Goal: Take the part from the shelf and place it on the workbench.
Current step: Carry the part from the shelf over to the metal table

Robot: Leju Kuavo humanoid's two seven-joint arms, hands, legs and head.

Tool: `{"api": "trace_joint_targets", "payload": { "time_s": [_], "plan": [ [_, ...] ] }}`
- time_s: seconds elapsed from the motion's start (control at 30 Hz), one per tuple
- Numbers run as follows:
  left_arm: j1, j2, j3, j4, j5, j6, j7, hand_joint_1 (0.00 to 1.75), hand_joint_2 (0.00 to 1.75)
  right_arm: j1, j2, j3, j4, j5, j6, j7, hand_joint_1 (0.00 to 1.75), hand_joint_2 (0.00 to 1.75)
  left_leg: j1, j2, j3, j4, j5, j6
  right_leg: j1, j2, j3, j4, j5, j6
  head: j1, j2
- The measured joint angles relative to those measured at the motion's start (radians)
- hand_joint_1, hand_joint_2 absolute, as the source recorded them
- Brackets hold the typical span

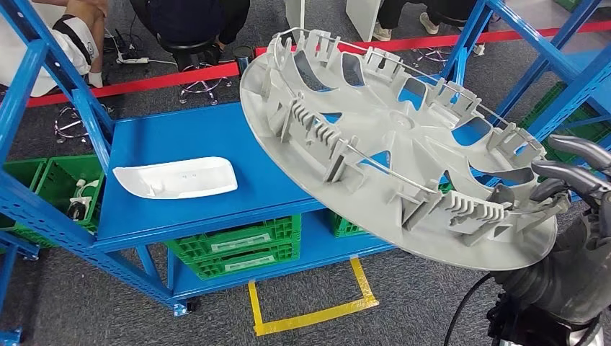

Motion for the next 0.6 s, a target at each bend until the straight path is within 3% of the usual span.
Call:
{"api": "trace_joint_targets", "payload": {
  "time_s": [0.03,0.07,0.13,0.2,0.33,0.4,0.5,0.53,0.57,0.6],
  "plan": [
    [0.000,0.000,0.000,0.000,0.000,0.000,0.000,0.00,1.75,0.000,0.000,0.000,0.000,0.000,0.000,0.000,1.75,1.75,0.000,0.000,0.000,0.000,0.000,0.000,0.000,0.000,-0.012,0.017,0.007,0.000,0.000,0.000],
    [0.000,0.000,0.000,0.000,0.000,0.000,0.000,0.00,1.75,0.000,0.000,0.001,0.000,0.000,0.000,0.000,1.75,1.75,0.000,0.000,0.001,0.001,0.000,-0.001,-0.001,0.000,-0.006,-0.006,0.035,-0.002,0.001,0.000],
    [0.000,0.000,0.000,0.000,0.000,0.000,0.000,0.00,1.75,0.000,0.000,0.001,0.000,0.000,0.001,0.000,1.75,1.75,0.001,-0.002,0.003,0.002,-0.001,-0.006,-0.002,0.000,0.046,-0.134,0.114,-0.006,0.002,0.000],
    [-0.001,0.000,0.000,0.000,0.000,0.000,0.000,0.00,1.75,-0.001,0.000,0.001,0.000,0.000,0.001,0.000,1.75,1.75,-0.003,-0.004,0.001,0.005,0.000,-0.016,-0.001,0.001,0.088,-0.237,0.155,-0.014,0.001,0.000],
    [0.000,0.000,0.000,0.000,0.001,0.000,0.000,0.00,1.75,-0.001,0.000,0.001,0.000,0.000,0.004,-0.001,1.75,1.75,-0.004,-0.004,-0.008,0.012,-0.002,-0.040,0.000,-0.001,0.089,-0.259,0.165,-0.040,-0.008,0.000],
    [0.000,0.000,0.000,0.000,0.004,0.000,-0.001,0.00,1.75,-0.003,0.001,0.002,-0.001,0.004,0.013,-0.003,1.75,1.75,0.000,-0.004,-0.029,0.070,-0.053,-0.052,-0.003,-0.005,0.085,-0.264,0.173,-0.054,-0.017,0.000],
    [0.000,-0.001,0.000,0.000,0.009,-0.003,0.001,0.00,1.75,-0.007,0.002,0.004,-0.003,0.017,0.034,-0.007,1.75,1.75,0.005,-0.006,-0.093,0.250,-0.154,-0.062,0.000,-0.009,0.071,-0.262,0.182,-0.061,-0.030,0.000],
    [0.001,-0.002,0.000,0.000,0.012,-0.004,0.004,0.00,1.75,-0.007,0.002,0.004,-0.003,0.023,0.041,-0.007,1.75,1.75,0.005,-0.006,-0.097,0.276,-0.161,-0.063,0.002,-0.009,0.066,-0.260,0.186,-0.061,-0.032,0.000],
    [0.001,-0.002,0.000,0.000,0.014,-0.004,0.007,0.00,1.75,-0.008,0.002,0.005,-0.003,0.028,0.047,-0.006,1.75,1.75,0.005,-0.006,-0.082,0.262,-0.149,-0.061,0.003,-0.010,0.061,-0.259,0.188,-0.060,-0.033,0.000],
    [0.001,-0.003,0.000,0.000,0.016,-0.004,0.010,0.00,1.75,-0.008,0.002,0.005,-0.004,0.034,0.053,-0.004,1.75,1.75,0.005,-0.007,-0.048,0.212,-0.122,-0.058,0.003,-0.010,0.058,-0.257,0.191,-0.059,-0.033,0.000]
  ]
}}
